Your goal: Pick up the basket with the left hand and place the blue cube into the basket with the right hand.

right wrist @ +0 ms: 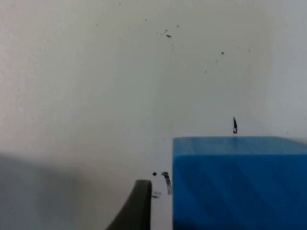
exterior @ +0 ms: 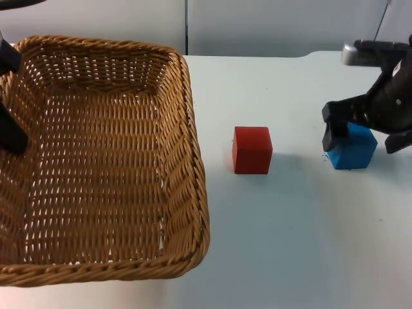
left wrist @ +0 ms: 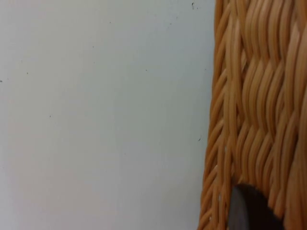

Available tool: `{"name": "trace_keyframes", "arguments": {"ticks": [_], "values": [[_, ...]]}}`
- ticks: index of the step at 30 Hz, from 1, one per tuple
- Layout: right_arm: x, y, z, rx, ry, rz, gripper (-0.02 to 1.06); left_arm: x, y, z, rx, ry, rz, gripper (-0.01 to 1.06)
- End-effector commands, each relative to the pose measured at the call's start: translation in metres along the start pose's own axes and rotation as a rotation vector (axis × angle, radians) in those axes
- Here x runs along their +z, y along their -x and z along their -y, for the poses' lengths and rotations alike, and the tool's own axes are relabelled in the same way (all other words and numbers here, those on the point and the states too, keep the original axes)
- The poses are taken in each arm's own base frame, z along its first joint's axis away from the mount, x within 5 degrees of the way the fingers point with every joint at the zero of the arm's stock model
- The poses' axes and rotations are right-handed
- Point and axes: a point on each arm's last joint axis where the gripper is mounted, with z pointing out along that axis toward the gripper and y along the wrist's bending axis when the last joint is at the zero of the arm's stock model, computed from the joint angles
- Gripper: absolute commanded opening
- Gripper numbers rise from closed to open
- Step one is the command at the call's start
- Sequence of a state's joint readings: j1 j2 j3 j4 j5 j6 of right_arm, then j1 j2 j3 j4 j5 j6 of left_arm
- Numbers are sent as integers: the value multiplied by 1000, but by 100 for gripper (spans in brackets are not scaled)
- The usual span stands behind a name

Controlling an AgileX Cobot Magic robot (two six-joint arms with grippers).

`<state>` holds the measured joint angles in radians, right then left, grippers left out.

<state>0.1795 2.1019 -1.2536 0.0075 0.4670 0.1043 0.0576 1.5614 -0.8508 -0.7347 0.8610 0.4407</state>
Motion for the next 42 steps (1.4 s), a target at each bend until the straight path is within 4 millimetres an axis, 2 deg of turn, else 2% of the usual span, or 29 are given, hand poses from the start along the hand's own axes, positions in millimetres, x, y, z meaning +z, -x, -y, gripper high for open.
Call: {"name": "trace_keyframes", "arguments": {"ticks": [1,2,3,4,5,6,9,10,12,15,17,18,19,20,21,24,25,29,30,33,34,36,39,40,42], "values": [[1,4,-2,-5,1,27,87,-2,3,4,-13,-26,16,0],[1,4,-2,-5,1,27,80,-2,3,4,-13,-26,16,0],[1,4,-2,-5,1,32,66,-2,3,4,-13,-26,16,0],[1,4,-2,-5,1,32,56,-2,3,4,-13,-26,16,0],[1,4,-2,-5,1,32,56,-2,3,4,-13,-26,16,0],[1,4,-2,-5,1,32,49,-2,3,4,-13,-26,16,0],[1,2,-1,-5,-1,14,16,-2,3,4,-13,-27,14,0],[1,2,-1,-5,-1,14,16,-2,3,4,-13,-27,14,0],[-2,2,-1,-5,-1,8,0,-2,3,4,-13,-27,14,0],[-11,3,-2,-9,-2,4,0,-2,3,4,-13,-27,14,0],[-27,7,-2,-13,0,23,0,-2,3,4,-13,-26,16,0],[-39,9,-2,-13,2,39,0,-2,3,4,-13,-26,16,0],[-60,14,-3,-16,6,79,0,-2,3,4,-13,-26,16,0],[-60,14,-3,-16,6,79,0,-2,3,4,-13,-26,16,0],[-72,15,-3,-16,8,97,0,-2,3,4,-13,-26,16,0],[-124,17,-6,-32,19,176,0,-2,3,4,-13,-26,16,0],[-124,17,-6,-32,19,176,0,-2,3,4,-13,-26,16,0],[-188,10,-21,-115,45,288,0,-2,3,4,-13,-26,16,0],[-188,10,-21,-115,45,288,0,-2,3,4,-13,-26,16,0],[-229,0,-47,-204,97,398,0,-2,3,4,-14,-28,15,0],[-235,-3,-56,-229,116,419,0,-2,3,4,-17,-29,14,0],[-239,-5,-61,-242,126,431,0,-1,4,4,-24,-35,13,0],[-246,-16,-98,-339,197,466,0,7,5,0,-44,-33,-3,0],[-246,-16,-98,-339,197,466,0,7,5,0,-44,-33,-3,0],[-250,-25,-123,-404,250,491,0,12,6,-3,-52,-33,-18,0]]}}
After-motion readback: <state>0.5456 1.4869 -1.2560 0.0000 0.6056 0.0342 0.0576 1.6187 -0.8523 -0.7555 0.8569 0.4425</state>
